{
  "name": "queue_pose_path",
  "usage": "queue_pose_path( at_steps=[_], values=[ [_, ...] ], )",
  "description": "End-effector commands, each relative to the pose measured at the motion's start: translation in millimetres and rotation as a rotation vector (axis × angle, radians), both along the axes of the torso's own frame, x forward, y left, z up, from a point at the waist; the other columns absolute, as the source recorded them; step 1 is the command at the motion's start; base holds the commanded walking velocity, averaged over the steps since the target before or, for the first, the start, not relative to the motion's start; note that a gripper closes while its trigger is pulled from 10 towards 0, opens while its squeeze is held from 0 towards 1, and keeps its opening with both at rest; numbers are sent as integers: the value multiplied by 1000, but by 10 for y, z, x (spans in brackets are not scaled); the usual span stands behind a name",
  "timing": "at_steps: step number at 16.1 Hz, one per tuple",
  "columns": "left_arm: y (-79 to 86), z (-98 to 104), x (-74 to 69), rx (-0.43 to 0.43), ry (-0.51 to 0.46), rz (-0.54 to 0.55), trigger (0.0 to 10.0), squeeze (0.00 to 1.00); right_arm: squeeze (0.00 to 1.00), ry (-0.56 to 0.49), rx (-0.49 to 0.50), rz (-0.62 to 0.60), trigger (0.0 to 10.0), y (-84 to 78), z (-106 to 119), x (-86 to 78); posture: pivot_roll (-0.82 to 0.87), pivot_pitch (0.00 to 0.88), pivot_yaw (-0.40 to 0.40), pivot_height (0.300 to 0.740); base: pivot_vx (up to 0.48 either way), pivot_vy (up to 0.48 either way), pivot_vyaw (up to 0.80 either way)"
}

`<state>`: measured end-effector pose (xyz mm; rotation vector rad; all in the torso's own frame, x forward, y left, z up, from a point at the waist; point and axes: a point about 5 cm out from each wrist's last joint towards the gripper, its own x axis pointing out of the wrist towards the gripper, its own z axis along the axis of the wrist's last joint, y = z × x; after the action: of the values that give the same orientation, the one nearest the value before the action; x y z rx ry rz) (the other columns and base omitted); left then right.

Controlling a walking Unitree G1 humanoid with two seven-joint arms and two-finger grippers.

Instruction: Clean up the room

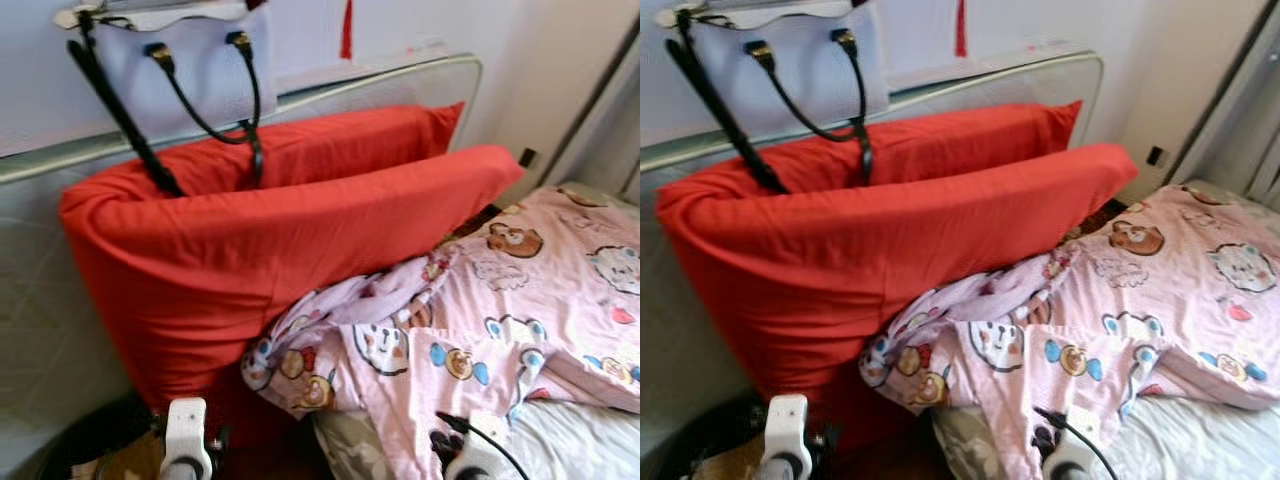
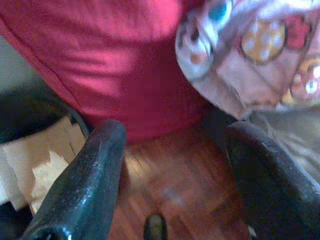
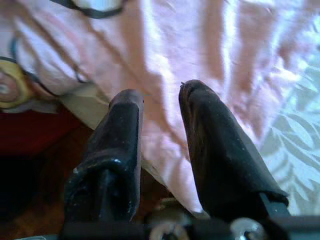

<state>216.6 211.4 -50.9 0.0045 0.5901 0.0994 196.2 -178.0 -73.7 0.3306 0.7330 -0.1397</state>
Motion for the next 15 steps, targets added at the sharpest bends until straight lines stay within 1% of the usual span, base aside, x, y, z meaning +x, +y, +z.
queue_pose_path(
  at_steps=[1, 3, 4, 6, 7, 8, 10, 12, 15],
  values=[
    [-4, 106, 132, 0, -71, -5, 10000, 0, 0, -58, -21, 28, 10000, -4, 67, 92, 6, 0, -52, 740, 0, 0, 0],
    [-16, 177, 207, -4, -124, -11, 10000, 0, 0, -97, -46, 78, 10000, 52, 108, 150, 5, 0, -46, 740, 0, 0, 0],
    [-23, 189, 222, -7, -133, -11, 10000, 0, 0, -79, -58, 89, 10000, 64, 100, 151, 4, 0, -45, 740, 0, 0, 0],
    [-26, 222, 253, -6, -155, -18, 10000, 0, 0, -91, -52, 89, 10000, 92, 110, 167, 4, 0, -42, 720, 0, 0, 0],
    [-23, 270, 297, -5, -185, -26, 10000, 0, 0, -96, -60, 92, 10000, 107, 123, 191, 7, 0, -42, 705, 0, 0, 0],
    [-14, 308, 328, -5, -209, -28, 10000, 0, 0, -116, -65, 98, 10000, 119, 145, 218, 7, 0, -42, 691, 0, 0, 0],
    [9, 369, 375, -2, -244, -29, 10000, 0, 0, -179, -57, 84, 10000, 129, 211, 289, 6, 0, -37, 687, 0, 0, 0],
    [-11, 385, 390, -1, -256, -41, 10000, 0, 0, -202, -67, 96, 10000, 140, 242, 325, 1, 0, -34, 687, 0, 0, 0],
    [-51, 388, 390, -9, -266, -42, 10000, 0, 0, -203, -74, 120, 10000, 161, 252, 347, 2, 0, -39, 687, 0, 0, 0]
  ],
)
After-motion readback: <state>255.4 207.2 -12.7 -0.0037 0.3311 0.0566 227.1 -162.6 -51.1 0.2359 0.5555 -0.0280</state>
